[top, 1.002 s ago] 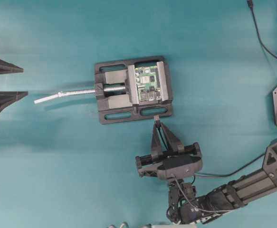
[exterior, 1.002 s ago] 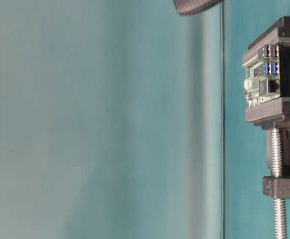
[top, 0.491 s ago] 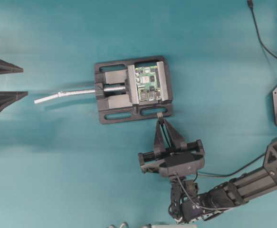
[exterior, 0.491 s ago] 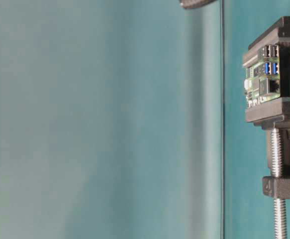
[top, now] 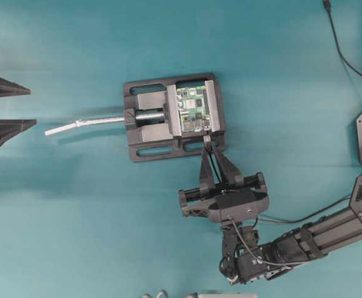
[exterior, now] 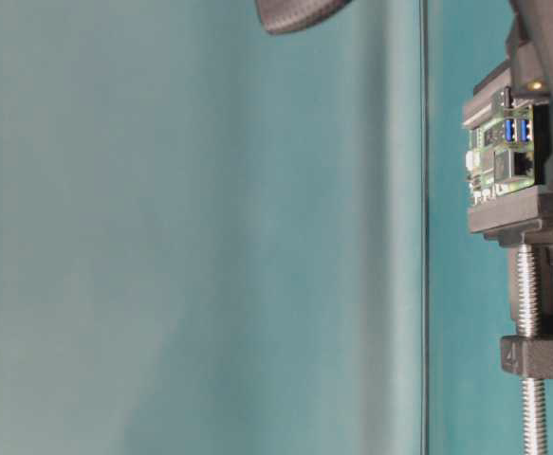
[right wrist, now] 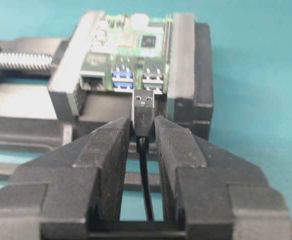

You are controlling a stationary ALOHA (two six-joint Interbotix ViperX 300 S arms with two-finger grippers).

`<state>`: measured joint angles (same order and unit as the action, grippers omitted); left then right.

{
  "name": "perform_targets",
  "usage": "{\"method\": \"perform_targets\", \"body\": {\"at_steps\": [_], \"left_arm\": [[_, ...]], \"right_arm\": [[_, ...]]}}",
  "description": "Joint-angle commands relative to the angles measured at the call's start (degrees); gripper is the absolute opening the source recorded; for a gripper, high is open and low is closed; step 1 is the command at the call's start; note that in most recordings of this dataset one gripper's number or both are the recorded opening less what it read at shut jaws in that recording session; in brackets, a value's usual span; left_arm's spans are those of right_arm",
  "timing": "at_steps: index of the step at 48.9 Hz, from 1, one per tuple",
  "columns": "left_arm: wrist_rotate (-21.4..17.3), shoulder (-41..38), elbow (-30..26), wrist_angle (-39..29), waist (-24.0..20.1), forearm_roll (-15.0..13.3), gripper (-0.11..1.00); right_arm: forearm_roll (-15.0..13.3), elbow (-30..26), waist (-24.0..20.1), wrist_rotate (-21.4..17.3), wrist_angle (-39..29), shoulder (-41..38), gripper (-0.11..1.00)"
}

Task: Insert the USB into the fixed PCB.
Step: 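Align the USB plug with the right-side USB port on the board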

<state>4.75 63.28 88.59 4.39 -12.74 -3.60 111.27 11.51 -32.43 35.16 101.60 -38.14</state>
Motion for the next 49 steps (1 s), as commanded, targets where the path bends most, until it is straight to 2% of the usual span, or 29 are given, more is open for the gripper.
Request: {"method": "perform_targets", "body": {"at_steps": [1,49], "left_arm": [[0.7,-0.26,-0.7,0.26,-0.09,-0.09,0.99],[0.7,-0.26,-0.62,0.26,-0.09,-0.09,0.99]], "right_arm": [[-0.44,-0.35,0.35,0.09,0.79,2.9,0.21],[-0.26,1.23,1.23,0.09,0.35,3.16,0.21]]}}
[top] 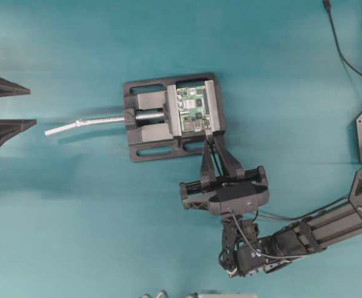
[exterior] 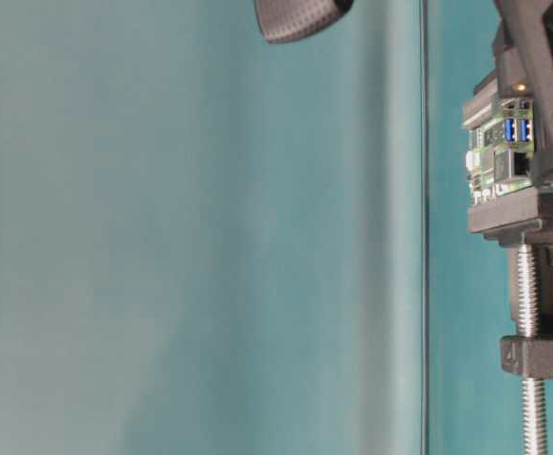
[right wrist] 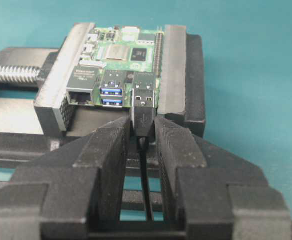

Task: Insert the USB into the fixed PCB.
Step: 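Align the USB plug with the right-side USB port on the board, then push the USB plug forward into the port with the right gripper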

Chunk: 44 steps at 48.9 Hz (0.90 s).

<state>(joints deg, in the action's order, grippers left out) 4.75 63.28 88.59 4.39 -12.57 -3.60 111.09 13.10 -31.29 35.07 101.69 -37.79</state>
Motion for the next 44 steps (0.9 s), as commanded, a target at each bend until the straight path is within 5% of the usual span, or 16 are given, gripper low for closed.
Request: {"method": "perform_targets", "body": {"at_steps": [1,44], "left_arm": [[0.7,-0.26,-0.7,0.26,-0.18,-0.09,0.99],[0.7,-0.26,-0.7,0.26,-0.18,-0.09,0.99]], "right_arm": [[-0.09,-0.35,0.09,0.18,0.26,2.81,0.21],[0.79,-1.32,-0.62,0.18,0.0,2.29,0.21]]}}
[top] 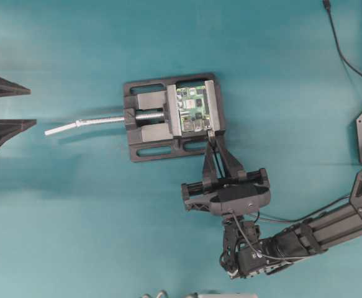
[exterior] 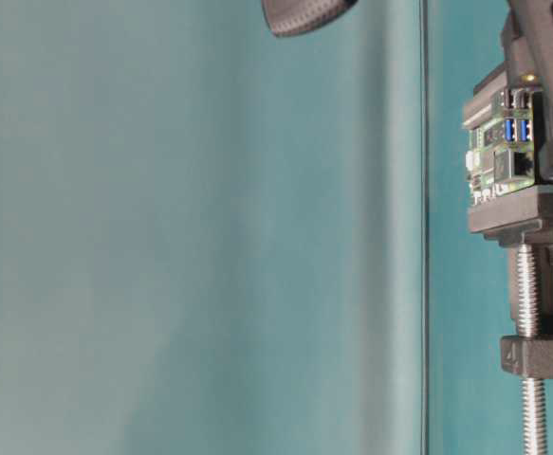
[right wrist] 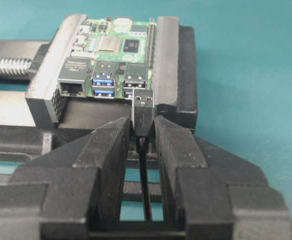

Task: Insert the USB into the fixed PCB.
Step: 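Push the USB plug forward into the port with the right gripper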

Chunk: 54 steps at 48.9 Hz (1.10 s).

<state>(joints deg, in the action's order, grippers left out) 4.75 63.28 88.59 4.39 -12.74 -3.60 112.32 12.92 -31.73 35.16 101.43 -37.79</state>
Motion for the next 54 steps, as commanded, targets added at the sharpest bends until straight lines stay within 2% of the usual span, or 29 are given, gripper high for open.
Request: {"method": "perform_targets", "body": {"at_steps": [1,11,54], "left_arm": [[0.7,-0.26,-0.7,0.26,-0.09,-0.09,0.99],[0.7,-0.26,-0.7,0.26,-0.09,-0.09,0.99],[0.7,-0.26,-0.7,0.26,-0.09,-0.09,0.99]], "right_arm": [[-0.44,-1.14,-0.18,0.09,0.18,2.29,0.21],[-1.67,-1.32,0.18,0.09,0.18,2.29,0.21],[-1.58,-0.88,0.53,0.53,-0.26,2.37,0.21]]}}
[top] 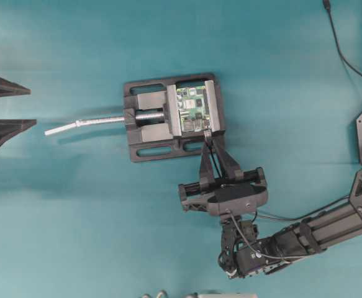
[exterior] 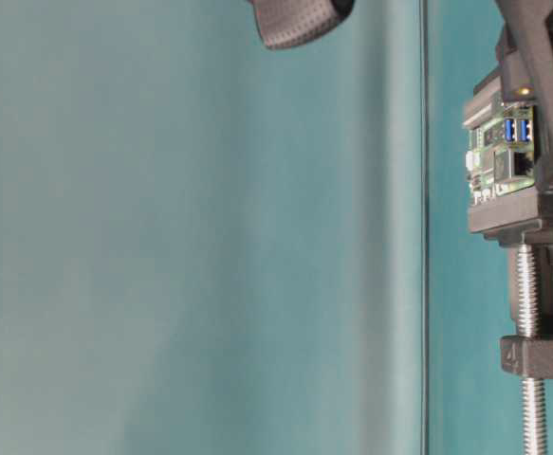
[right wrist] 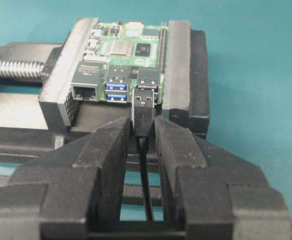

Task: Insert the USB into the fixed PCB.
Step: 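Push the USB plug forward into the port with the right gripper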

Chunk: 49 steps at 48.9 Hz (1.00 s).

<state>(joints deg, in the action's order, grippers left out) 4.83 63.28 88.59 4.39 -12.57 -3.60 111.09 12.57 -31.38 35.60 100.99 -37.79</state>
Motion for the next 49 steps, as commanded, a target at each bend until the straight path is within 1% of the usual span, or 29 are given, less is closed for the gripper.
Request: {"method": "perform_targets", "body": {"at_steps": [1,18,25,42,49], "left_arm": [[0.62,-0.26,-0.62,0.26,-0.26,-0.09,0.99],[0.62,-0.26,-0.7,0.26,-0.26,-0.09,0.99],[0.62,-0.26,-0.7,0.26,-0.26,-0.09,0.99],[0.62,-0.26,-0.62,0.26,-0.26,-0.09,0.99],[0.62,-0.26,-0.62,0.26,-0.26,-0.09,0.99]], "right_arm": [[-0.35,-0.53,0.18,0.09,0.18,2.37,0.21],[-0.09,-0.09,0.35,0.09,0.18,2.55,0.21],[0.88,0.09,0.35,0.18,0.18,2.72,0.21],[0.7,0.26,0.97,0.26,0.18,2.9,0.21],[0.09,0.09,1.49,1.41,0.18,3.34,0.21]]}}
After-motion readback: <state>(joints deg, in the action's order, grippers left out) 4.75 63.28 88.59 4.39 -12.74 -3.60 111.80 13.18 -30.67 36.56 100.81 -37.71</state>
